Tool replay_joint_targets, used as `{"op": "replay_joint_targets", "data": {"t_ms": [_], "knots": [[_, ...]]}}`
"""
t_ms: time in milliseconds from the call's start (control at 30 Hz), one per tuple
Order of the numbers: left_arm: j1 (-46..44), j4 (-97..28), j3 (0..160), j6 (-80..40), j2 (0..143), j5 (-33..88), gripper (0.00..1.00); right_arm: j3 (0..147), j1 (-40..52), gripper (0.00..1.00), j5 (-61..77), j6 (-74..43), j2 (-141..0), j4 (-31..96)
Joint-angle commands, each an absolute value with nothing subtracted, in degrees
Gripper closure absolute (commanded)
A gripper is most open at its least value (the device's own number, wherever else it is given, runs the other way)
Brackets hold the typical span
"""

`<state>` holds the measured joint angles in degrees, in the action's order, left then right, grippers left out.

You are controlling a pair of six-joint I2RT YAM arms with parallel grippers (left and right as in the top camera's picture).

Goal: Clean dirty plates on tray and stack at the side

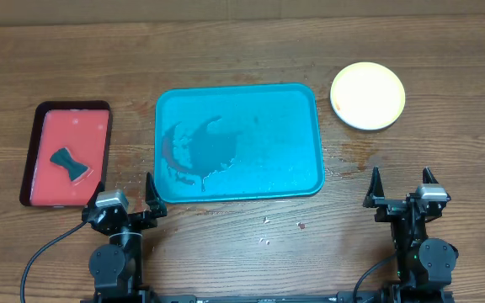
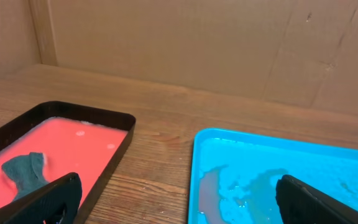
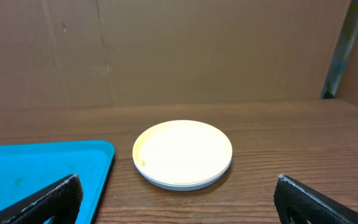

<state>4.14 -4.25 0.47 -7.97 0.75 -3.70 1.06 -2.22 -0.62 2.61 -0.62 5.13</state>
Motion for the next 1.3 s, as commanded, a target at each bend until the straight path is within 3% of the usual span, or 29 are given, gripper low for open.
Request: {"op": "replay_joint_targets", "data": {"t_ms": [0, 133, 1267], "knots": [[4.3, -4.1, 0.3, -7.0, 0.2, -2.4, 0.0, 0.4, -2.0, 0.0, -1.0, 2.8, -0.2, 4.8], [4.3, -4.2, 0.3, 1.9, 0.2, 3.6, 0.0, 0.4, -2.0, 0.0, -1.0, 2.8, -0.2, 4.8], [3.0, -4.4, 0.3, -1.7, 0.2, -0.2, 0.0, 0.4, -2.0, 0.0, -1.0, 2.8, -0.2, 4.8]]}}
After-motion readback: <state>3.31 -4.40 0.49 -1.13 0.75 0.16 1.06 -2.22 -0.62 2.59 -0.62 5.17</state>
